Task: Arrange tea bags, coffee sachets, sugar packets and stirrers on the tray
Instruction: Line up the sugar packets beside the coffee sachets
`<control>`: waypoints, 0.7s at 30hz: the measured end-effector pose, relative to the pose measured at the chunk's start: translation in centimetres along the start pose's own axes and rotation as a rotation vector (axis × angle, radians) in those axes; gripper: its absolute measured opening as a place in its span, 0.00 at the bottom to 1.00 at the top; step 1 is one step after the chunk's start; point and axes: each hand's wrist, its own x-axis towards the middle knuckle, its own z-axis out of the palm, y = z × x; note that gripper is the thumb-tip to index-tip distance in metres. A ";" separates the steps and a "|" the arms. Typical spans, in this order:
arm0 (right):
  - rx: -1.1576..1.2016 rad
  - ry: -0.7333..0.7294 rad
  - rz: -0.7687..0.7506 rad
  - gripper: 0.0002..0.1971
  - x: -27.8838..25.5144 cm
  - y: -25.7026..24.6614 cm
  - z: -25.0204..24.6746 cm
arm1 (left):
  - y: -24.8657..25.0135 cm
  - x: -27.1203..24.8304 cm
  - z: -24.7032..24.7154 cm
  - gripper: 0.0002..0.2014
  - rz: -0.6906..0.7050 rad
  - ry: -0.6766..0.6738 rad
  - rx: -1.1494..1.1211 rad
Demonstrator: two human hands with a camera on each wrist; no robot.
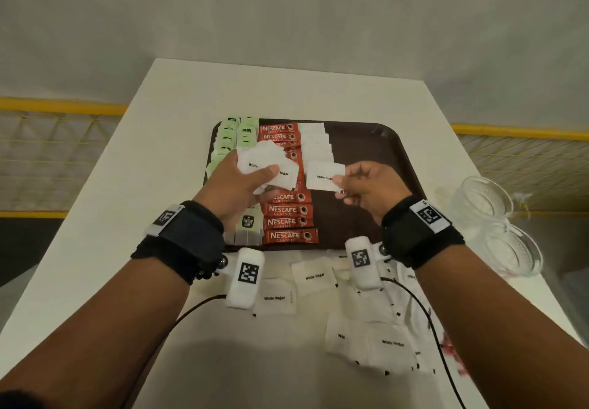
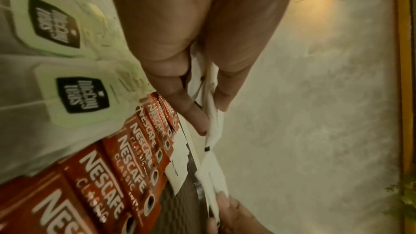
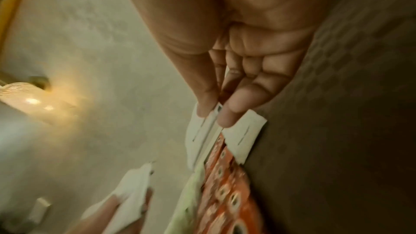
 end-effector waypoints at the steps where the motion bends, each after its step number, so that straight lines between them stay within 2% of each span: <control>1: -0.021 0.017 0.023 0.08 0.9 0.1 -0.4 | 0.2 0.4 -0.1 0.22 0.003 0.004 -0.010; 9: -0.338 0.013 0.149 0.07 6.6 0.5 -0.5 | 0.4 1.9 -0.7 0.22 0.005 -0.009 -0.037; 17: -0.531 0.027 0.204 0.09 7.1 -0.9 1.0 | 0.0 2.1 -0.9 0.23 -0.015 -0.001 -0.094; 21: -0.622 0.029 0.238 0.12 7.0 -1.5 1.3 | 0.0 2.1 -0.6 0.19 -0.051 0.003 -0.141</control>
